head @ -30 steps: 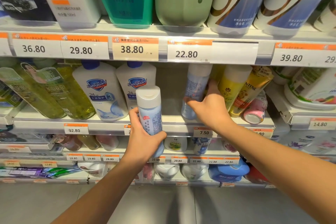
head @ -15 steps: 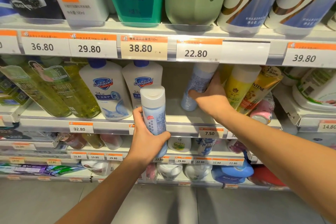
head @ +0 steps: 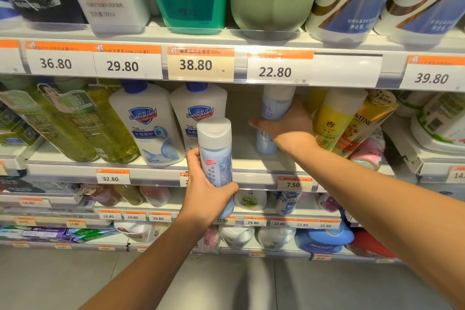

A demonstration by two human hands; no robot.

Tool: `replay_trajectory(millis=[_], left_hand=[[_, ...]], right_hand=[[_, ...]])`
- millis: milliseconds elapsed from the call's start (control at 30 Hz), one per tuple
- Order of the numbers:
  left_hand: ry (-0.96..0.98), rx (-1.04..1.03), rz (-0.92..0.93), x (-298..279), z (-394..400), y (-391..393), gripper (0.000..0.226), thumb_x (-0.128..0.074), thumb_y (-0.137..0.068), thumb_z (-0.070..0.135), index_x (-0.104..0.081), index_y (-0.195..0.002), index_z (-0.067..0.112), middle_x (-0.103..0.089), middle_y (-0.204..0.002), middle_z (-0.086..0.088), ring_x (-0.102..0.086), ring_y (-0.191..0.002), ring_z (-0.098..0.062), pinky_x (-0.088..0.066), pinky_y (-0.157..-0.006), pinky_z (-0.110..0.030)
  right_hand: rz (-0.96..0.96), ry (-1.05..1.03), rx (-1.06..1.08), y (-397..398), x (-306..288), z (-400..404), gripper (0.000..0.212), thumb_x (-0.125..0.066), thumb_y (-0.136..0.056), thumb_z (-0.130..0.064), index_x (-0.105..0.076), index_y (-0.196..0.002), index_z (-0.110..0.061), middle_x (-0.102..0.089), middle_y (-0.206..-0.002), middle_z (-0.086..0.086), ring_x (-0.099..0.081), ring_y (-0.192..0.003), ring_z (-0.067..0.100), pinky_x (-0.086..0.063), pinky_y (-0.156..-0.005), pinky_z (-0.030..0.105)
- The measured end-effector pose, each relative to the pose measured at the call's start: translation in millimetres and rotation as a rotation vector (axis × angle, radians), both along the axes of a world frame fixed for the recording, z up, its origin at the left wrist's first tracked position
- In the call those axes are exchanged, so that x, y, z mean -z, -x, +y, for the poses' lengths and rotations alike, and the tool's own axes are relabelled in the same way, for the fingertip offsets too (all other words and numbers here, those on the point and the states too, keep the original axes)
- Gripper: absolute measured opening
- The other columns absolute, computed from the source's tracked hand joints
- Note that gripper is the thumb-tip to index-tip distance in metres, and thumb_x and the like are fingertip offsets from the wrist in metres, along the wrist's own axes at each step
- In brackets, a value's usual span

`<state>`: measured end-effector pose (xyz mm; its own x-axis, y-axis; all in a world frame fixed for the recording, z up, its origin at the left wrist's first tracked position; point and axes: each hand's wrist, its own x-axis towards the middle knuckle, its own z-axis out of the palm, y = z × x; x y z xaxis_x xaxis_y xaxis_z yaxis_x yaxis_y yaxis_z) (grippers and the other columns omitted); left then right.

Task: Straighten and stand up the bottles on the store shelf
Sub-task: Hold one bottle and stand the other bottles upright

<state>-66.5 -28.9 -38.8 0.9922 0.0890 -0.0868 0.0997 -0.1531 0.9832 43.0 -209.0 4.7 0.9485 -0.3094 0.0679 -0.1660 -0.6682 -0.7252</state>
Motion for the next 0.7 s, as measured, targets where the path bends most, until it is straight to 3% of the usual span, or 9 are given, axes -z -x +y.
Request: replay_trajectory(millis=[167,233,300,433,567,700], left_hand=[[0.006,-0.002,0.008,-0.9,-0.7,-0.9,0.077,-0.077,-0.075,-0.012,-0.034,-0.127,0.025,-0.057,-0.109,-0.002,-0.063,-0.093,-0.015,-0.053,-0.060,-0.007],[0.005,-0.001,0.010,-1.6,-2.0,-1.0,0.077,-0.077,-0.074,-0.012,-0.034,-0.127,0.025,-0.057,-0.108,-0.002,-0.063,-0.092,-0.016,-0.053,-0.060,-0.007],[0.000,0.000,0.005,-2.5,-2.3,-0.8,0.076,-0.077,-0.074,-0.012,-0.034,-0.126,0.024,-0.057,-0.107,-0.003,-0.063,-0.091,-0.015,-0.052,-0.058,-0.006],[0.009,0.007,0.008,-5.1,-1.4,-0.1,0.077,-0.076,-0.076,-0.013,-0.033,-0.127,0.025,-0.056,-0.107,0.000,-0.062,-0.091,-0.015,-0.052,-0.057,-0.006],[0.003,0.007,0.016,-5.4,-2.3,0.5,0.078,-0.077,-0.076,-0.012,-0.033,-0.128,0.026,-0.055,-0.106,0.003,-0.061,-0.091,-0.013,-0.052,-0.058,-0.005],[0.002,0.009,0.021,-3.3,-2.3,1.2,0.077,-0.077,-0.076,-0.012,-0.033,-0.127,0.026,-0.055,-0.108,0.002,-0.061,-0.092,-0.012,-0.053,-0.058,-0.006]], right_hand=[[0.051,-0.132,-0.016,4.5,3.8,-6.4,0.102,-0.098,-0.054,-0.058,-0.047,-0.130,-0.014,-0.065,-0.127,0.005,-0.067,-0.115,0.026,-0.058,-0.097,0.043],[0.049,-0.224,-0.058,10.3,7.2,-10.8,0.088,-0.099,-0.064,-0.036,-0.044,-0.129,-0.013,-0.065,-0.123,0.005,-0.067,-0.112,0.024,-0.058,-0.099,0.042],[0.042,-0.302,-0.120,16.3,8.7,-16.0,0.076,-0.089,-0.078,-0.010,-0.041,-0.137,-0.010,-0.063,-0.121,0.005,-0.066,-0.108,0.020,-0.057,-0.101,0.040],[-0.040,-0.335,-0.224,14.7,10.0,-30.4,0.080,-0.076,-0.082,-0.008,-0.036,-0.151,-0.017,-0.061,-0.143,0.009,-0.062,-0.131,0.024,-0.052,-0.112,0.048],[-0.038,-0.316,-0.294,12.7,4.6,-38.0,0.070,-0.070,-0.090,0.002,-0.044,-0.151,-0.019,-0.064,-0.138,0.004,-0.064,-0.126,0.018,-0.054,-0.108,0.038],[-0.021,-0.327,-0.303,11.2,4.0,-40.9,0.066,-0.078,-0.090,-0.005,-0.048,-0.147,-0.020,-0.065,-0.128,-0.003,-0.064,-0.110,0.004,-0.052,-0.089,0.019]])
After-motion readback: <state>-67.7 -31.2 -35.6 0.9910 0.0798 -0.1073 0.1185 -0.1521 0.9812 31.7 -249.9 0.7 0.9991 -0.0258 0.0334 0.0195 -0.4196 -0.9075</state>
